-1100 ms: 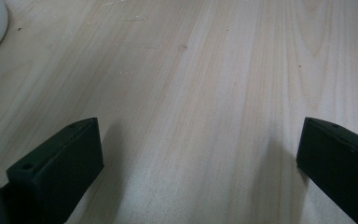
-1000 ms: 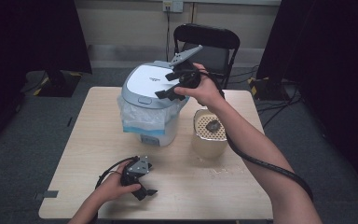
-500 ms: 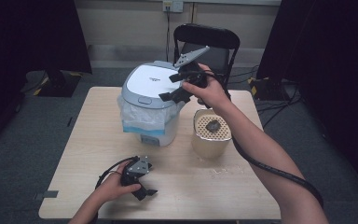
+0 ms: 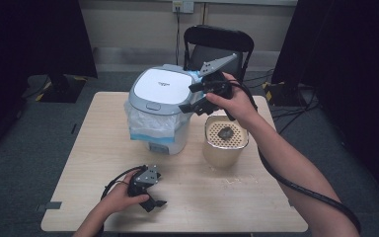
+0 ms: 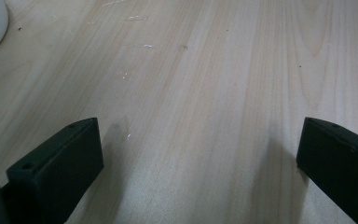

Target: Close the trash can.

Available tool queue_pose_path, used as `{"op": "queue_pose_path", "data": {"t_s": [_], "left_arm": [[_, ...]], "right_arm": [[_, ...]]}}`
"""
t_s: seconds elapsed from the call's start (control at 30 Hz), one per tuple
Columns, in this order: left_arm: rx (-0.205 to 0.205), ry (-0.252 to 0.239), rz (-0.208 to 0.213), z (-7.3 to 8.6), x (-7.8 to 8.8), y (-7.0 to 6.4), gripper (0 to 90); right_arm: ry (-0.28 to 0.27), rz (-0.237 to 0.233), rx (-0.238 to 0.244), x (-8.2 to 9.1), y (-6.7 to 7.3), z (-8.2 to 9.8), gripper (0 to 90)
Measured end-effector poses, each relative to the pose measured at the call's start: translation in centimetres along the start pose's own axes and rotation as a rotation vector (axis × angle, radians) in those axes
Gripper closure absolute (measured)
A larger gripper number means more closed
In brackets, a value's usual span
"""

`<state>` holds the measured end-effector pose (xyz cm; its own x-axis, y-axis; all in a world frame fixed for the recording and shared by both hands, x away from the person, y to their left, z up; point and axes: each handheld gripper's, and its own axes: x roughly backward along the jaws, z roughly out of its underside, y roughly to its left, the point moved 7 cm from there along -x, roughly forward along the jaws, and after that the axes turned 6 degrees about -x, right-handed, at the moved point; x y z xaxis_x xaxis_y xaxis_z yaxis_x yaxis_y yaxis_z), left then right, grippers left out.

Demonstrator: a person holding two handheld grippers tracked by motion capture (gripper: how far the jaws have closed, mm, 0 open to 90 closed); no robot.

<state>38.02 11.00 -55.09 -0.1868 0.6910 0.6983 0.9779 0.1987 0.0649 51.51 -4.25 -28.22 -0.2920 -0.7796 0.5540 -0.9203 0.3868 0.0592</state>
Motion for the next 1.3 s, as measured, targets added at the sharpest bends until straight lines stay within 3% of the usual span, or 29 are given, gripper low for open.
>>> {"op": "queue_pose_path", "data": {"t_s": [0.5,1.3], "left_arm": [[0.000,0.000,-0.003,0.0,0.0,0.0,0.0],[0.007,-0.002,-0.006,0.0,0.0,0.0,0.0]], "right_arm": [[0.005,-0.003,-0.019,1.7,-0.1,2.0,14.1],[0.006,-0.004,-0.020,3.6,1.0,4.8,14.1]]}}
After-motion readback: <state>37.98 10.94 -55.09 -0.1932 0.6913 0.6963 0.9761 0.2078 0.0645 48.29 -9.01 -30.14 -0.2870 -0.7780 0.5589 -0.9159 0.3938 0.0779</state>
